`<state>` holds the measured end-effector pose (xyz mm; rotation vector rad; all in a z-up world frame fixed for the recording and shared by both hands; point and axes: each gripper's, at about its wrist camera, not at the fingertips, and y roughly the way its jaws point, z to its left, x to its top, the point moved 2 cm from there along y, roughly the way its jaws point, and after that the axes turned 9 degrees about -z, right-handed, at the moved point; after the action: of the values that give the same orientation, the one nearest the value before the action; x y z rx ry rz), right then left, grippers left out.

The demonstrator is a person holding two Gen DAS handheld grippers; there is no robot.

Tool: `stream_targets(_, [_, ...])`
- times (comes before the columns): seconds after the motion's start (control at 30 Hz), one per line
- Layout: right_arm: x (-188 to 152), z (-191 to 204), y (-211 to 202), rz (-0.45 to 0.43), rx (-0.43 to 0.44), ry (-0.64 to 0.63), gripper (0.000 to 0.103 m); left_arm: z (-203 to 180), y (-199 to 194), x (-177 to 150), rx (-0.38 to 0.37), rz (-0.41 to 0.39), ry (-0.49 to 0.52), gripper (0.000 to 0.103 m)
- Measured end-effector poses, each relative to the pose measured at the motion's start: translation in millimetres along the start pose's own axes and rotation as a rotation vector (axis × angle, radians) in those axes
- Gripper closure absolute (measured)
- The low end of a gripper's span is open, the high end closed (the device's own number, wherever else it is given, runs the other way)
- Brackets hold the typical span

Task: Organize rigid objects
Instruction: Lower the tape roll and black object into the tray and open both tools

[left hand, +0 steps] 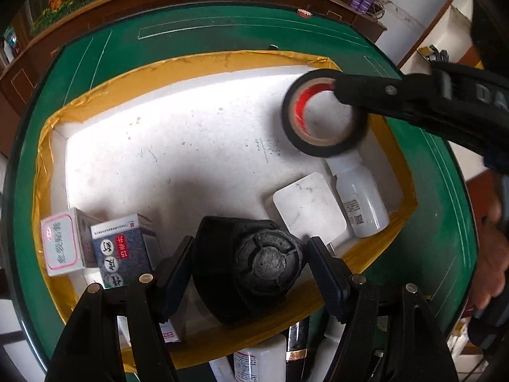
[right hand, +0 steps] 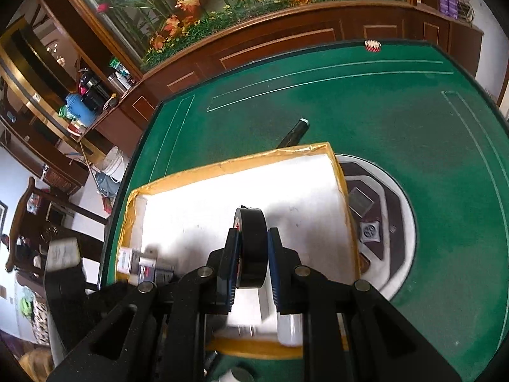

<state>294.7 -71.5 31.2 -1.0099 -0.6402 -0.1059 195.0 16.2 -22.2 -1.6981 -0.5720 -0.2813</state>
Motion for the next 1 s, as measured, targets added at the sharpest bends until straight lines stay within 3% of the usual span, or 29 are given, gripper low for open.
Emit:
stream_targets(0.43, [-6.2,-14.6,34.3,0.033,0.052,0.104,0.086,1.7,-1.1,-1.5,0.011,-0.010,-0.008,0.028])
stream_targets(0.7, [-7.4,-23.2,39.6,0.035,0.022,0.092,0.083,6.3,-3.2,1.1,0.019,-0.005,-0.015,0.028])
stream_targets(0.83, [-7.1,-23.3,36.8,0.022,0.020,0.084,0.073,3.3,-2.1,2.5,0.035,-0.001,-0.010,0.027])
stream_targets(0.9, [-5.6,-20.5,32.8,0.011,0.012,0.065,0.065,2.2,-0.8,1.7,0.044,0.004,-0.010,0.026])
stream_targets(0.93, [-4.9,-19.7,30.5,0.004,0.007,0.056,0.055,2.7,-0.4,1.4,0.048,0.008,-0.012,0.026])
stream_targets(1.0, [-3.4,-18.7,24.5,-0.011,0.007,0.047,0.051,3.3,-1.0,1.0,0.052,0.009,-0.018,0.026])
